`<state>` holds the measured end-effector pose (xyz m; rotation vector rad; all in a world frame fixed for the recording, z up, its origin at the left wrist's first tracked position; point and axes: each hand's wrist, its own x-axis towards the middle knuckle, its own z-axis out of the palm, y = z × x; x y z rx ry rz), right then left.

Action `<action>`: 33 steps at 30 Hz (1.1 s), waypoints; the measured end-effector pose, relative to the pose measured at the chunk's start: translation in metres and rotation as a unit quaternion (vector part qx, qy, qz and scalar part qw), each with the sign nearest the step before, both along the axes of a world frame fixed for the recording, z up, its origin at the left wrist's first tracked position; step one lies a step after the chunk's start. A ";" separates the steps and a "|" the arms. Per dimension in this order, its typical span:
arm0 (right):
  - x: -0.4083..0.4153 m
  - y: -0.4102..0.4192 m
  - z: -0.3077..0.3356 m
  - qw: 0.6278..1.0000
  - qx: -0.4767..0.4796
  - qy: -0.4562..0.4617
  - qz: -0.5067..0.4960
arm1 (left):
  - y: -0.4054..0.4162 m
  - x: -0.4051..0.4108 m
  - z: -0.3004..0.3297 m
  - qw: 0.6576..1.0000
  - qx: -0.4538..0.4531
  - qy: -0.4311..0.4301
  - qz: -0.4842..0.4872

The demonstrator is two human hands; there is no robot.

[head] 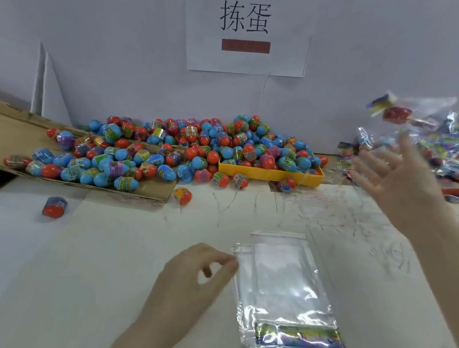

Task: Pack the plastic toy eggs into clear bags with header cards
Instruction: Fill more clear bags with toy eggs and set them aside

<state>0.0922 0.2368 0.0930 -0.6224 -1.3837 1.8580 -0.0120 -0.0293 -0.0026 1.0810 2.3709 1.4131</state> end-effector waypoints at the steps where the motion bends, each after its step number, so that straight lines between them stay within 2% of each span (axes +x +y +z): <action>1: 0.000 -0.006 -0.009 0.996 0.058 -0.065 0.032 | 0.006 0.007 -0.003 0.994 -0.058 0.087 -0.016; 2: -0.002 -0.014 -0.018 0.977 0.145 -0.136 0.071 | 0.011 0.014 -0.005 0.982 -0.106 0.157 -0.024; 3: -0.002 -0.025 -0.029 0.942 0.244 -0.200 0.111 | 0.015 0.020 -0.007 0.966 -0.137 0.215 -0.030; 4: 0.001 -0.036 -0.040 0.895 0.338 -0.252 0.148 | 0.018 0.024 -0.006 0.951 -0.165 0.257 -0.042; 6: 0.005 -0.047 -0.064 0.772 0.484 -0.353 0.212 | 0.022 0.029 -0.010 0.946 -0.162 0.273 -0.066; 7: 0.006 -0.051 -0.074 0.715 0.532 -0.390 0.232 | 0.024 0.030 -0.014 0.941 -0.143 0.299 -0.071; 8: 0.006 -0.053 -0.084 0.676 0.560 -0.416 0.238 | 0.024 0.029 -0.018 0.936 -0.133 0.318 -0.070; 9: 0.006 -0.055 -0.090 0.661 0.568 -0.429 0.238 | 0.024 0.029 -0.022 0.935 -0.131 0.323 -0.070; 10: 0.006 -0.056 -0.096 0.665 0.566 -0.428 0.232 | 0.024 0.029 -0.023 0.936 -0.136 0.317 -0.073; 14: 0.010 -0.059 -0.109 0.717 0.554 -0.367 0.210 | 0.022 0.029 -0.027 0.946 -0.126 0.294 -0.050; 17: 0.013 -0.061 -0.112 0.716 0.580 -0.337 0.194 | 0.021 0.029 -0.028 0.953 -0.098 0.285 -0.020; 19: 0.014 -0.065 -0.107 0.721 0.591 -0.316 0.176 | 0.020 0.029 -0.026 0.966 -0.071 0.250 0.009; 22: 0.015 -0.071 -0.082 0.784 0.558 -0.239 0.129 | 0.020 0.027 -0.008 0.995 -0.039 0.054 0.069; 23: 0.015 -0.074 -0.071 0.793 0.563 -0.208 0.107 | 0.020 0.026 -0.002 0.997 -0.025 -0.019 0.072; 25: 0.013 -0.084 -0.053 0.773 0.612 -0.151 0.076 | 0.021 0.022 0.013 0.988 0.028 -0.146 0.050; 27: 0.010 -0.094 -0.041 0.736 0.666 -0.107 0.049 | 0.022 0.020 0.029 0.964 0.095 -0.246 -0.012; 28: 0.010 -0.099 -0.039 0.728 0.679 -0.087 0.041 | 0.022 0.020 0.035 0.952 0.123 -0.276 -0.041; 29: 0.010 -0.103 -0.038 0.736 0.672 -0.071 0.036 | 0.022 0.020 0.039 0.945 0.145 -0.287 -0.058; 30: 0.010 -0.106 -0.037 0.766 0.639 -0.057 0.034 | 0.021 0.020 0.042 0.940 0.166 -0.290 -0.064; 31: 0.011 -0.108 -0.037 0.820 0.570 -0.042 0.038 | 0.019 0.019 0.044 0.937 0.187 -0.289 -0.065; 33: 0.011 -0.110 -0.034 0.930 0.364 -0.020 0.040 | 0.017 0.016 0.047 0.930 0.224 -0.285 -0.058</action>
